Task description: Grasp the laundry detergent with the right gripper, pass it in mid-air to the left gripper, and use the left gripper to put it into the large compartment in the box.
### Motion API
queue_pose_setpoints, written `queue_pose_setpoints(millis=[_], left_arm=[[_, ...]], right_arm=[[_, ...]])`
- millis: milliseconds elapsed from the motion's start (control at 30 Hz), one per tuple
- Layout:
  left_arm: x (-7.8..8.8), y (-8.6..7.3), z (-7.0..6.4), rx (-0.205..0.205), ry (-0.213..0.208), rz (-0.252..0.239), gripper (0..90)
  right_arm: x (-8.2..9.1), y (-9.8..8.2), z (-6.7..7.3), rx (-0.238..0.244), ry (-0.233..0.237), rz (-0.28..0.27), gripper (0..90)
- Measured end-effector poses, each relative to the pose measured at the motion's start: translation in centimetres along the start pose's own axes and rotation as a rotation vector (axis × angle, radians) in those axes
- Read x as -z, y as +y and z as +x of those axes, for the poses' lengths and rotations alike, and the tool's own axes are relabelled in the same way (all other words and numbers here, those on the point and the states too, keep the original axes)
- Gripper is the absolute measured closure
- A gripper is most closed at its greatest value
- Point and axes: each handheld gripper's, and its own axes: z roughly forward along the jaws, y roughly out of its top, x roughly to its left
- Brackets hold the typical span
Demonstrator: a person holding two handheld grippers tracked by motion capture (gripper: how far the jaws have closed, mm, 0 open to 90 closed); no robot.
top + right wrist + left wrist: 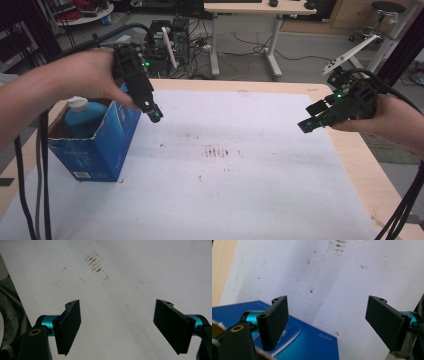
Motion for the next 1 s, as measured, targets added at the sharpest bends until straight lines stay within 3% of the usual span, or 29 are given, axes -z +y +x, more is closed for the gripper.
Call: queue_pose_setpoints(millis=[300,1000], left_arm=[[-2.1,1.5,-0.2,-0.023,0.009,-0.017,19.0],[-3.5,1.6,-0.4,-0.022,-0.01,-0.005,19.0]], right_arm=[[-1.0,1.1,0.5,0.049,0.035,0.017,21.9],[-2.0,1.6,0.8,0.081,0.047,0.051,21.9]])
